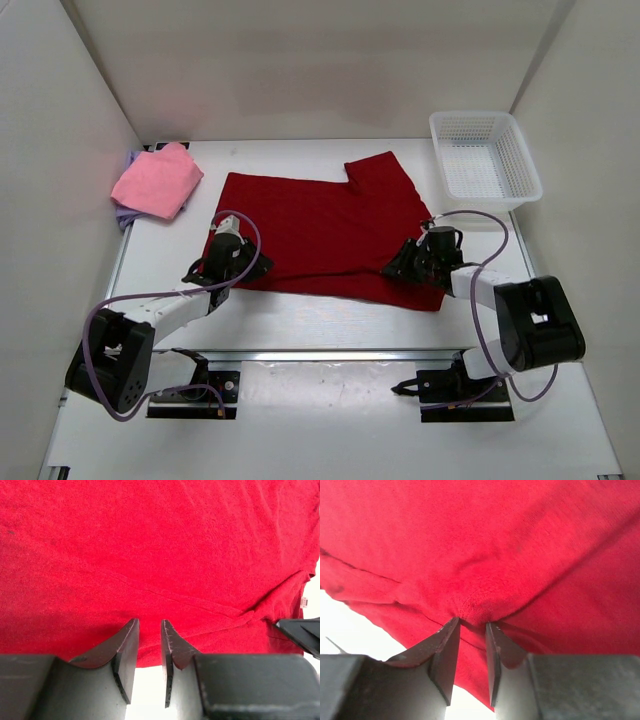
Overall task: Fold and stack the t-shirts
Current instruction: Fold the flattened tshirt in 1/3 of the way
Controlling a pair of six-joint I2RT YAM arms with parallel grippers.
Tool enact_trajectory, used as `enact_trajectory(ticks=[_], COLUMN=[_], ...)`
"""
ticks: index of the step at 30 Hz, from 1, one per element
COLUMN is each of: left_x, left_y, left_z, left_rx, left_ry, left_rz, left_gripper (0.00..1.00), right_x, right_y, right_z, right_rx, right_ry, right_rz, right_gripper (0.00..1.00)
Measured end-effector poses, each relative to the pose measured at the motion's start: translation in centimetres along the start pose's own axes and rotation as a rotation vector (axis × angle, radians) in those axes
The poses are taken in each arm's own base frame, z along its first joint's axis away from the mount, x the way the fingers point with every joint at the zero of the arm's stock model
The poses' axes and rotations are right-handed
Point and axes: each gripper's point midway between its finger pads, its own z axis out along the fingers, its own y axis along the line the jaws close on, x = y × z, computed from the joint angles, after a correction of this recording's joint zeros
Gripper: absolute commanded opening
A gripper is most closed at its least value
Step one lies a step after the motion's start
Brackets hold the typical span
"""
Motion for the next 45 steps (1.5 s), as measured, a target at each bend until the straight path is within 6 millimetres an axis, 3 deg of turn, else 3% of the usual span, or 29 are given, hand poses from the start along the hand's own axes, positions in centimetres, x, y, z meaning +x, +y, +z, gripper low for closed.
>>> enact_trajectory(ticks=[6, 11, 14, 17, 21, 24, 30, 35, 38, 45], left_x=[0.1, 0.2, 0.1, -0.3, -0.8, -1.3, -2.7, -1.9, -2.3, -1.1], left_y=[0.0, -0.1, -0.2, -0.3, 0.6, 2.1, 6.3, 8.6, 9.1, 10.7], left_z=[0.0, -0.1, -0.3, -0.7, -0.8, -0.7, -0.5, 0.6, 0.9, -2.4], left_rx=[0.002, 0.003, 0.005, 0.007, -0.020, -0.060, -0.146, -0.199, -0.163, -0.177], left_ry=[0.004, 0.007, 0.004, -0.012, -0.023, -0.025, -0.053, -0.012, -0.010, -0.042], left_rz=[-0.004, -0.002, -0.001, 0.005, 0.003, -0.029, -0.153, -0.231, -0.326, -0.391], left_gripper=[0.36, 0.36, 0.36, 0.36, 0.36, 0.35, 0.34, 0.31, 0.28, 0.33], right_x=[-2.5, -9.1, -12.1, -12.1, -9.0, -4.9, 3.0, 5.4, 6.0, 7.7], right_y=[2.7, 7.8, 10.1, 10.1, 10.3, 10.3, 8.1, 5.8, 5.6, 5.5], right_z=[1.8, 3.1, 2.6, 1.3, -0.6, -0.5, 1.8, 3.0, 3.2, 2.2], right_rx=[-0.114, -0.257, -0.320, -0.273, -0.202, -0.175, -0.075, 0.001, 0.008, -0.029], right_ry=[0.032, -0.027, -0.079, -0.117, -0.130, -0.056, 0.148, 0.226, 0.236, 0.219], right_rz=[0.068, 0.053, 0.017, -0.032, -0.132, -0.198, -0.288, -0.318, -0.337, -0.381], right_gripper=[0.27, 0.36, 0.38, 0.37, 0.00, 0.00, 0.00, 0.00, 0.00, 0.00])
